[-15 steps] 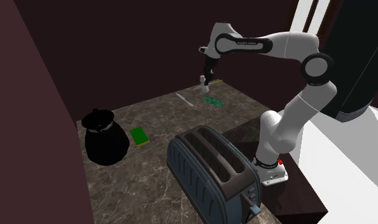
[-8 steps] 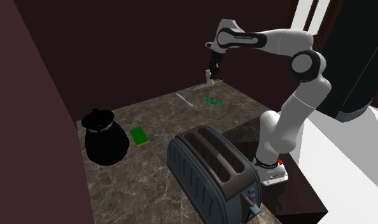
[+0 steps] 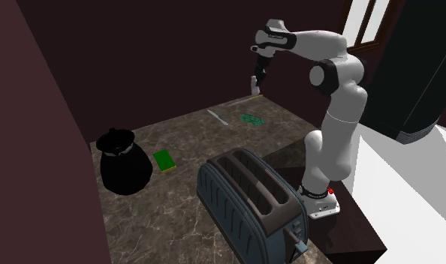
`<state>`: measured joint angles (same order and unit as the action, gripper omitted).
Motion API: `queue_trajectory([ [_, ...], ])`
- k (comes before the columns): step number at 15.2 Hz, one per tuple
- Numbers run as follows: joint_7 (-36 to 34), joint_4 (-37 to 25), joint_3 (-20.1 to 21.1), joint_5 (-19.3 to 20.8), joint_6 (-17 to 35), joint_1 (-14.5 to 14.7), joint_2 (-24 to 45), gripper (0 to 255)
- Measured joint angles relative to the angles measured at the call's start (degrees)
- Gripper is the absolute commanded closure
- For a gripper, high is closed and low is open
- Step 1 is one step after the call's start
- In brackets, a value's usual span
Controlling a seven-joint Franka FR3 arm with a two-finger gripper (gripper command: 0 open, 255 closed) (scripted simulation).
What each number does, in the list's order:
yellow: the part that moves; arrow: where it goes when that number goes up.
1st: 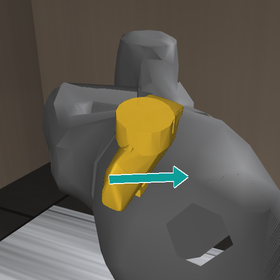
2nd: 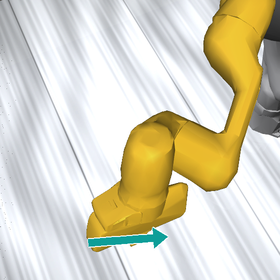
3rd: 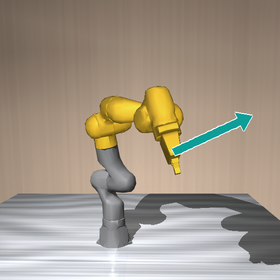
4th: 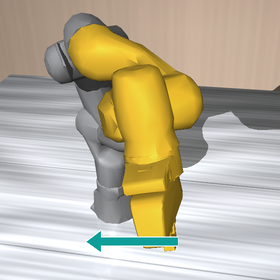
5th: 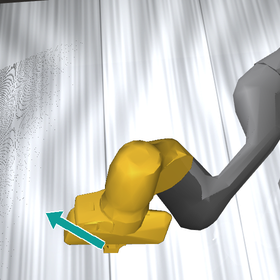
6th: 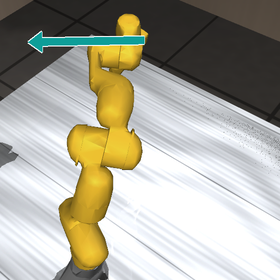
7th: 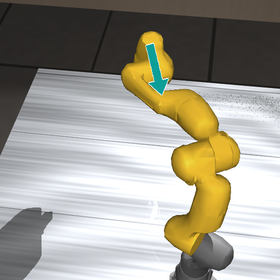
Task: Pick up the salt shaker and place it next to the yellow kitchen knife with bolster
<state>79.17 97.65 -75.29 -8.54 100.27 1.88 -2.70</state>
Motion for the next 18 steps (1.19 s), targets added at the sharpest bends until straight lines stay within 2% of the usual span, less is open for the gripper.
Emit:
queue_trajectory([
  [1, 5.38, -2.31, -2.68, -6.59, -1.96, -2.21, 6.49, 255],
  [2, 9.53, -4.36, -3.12, -11.56, -3.78, -5.75, 11.13, 255],
  [6, 19.09, -14.58, 4.72, -23.73, -9.83, -25.53, 24.10, 255],
  [8, 21.66, -20.20, 7.88, -27.58, -12.70, -33.71, 28.76, 255],
  [9, 22.18, -20.84, 8.53, -28.37, -12.87, -35.06, 29.69, 255],
  [11, 22.89, -19.83, 8.79, -28.77, -11.88, -35.28, 30.14, 255],
  [18, 24.48, -13.77, 8.47, -28.86, -6.83, -32.89, 30.02, 255],
])
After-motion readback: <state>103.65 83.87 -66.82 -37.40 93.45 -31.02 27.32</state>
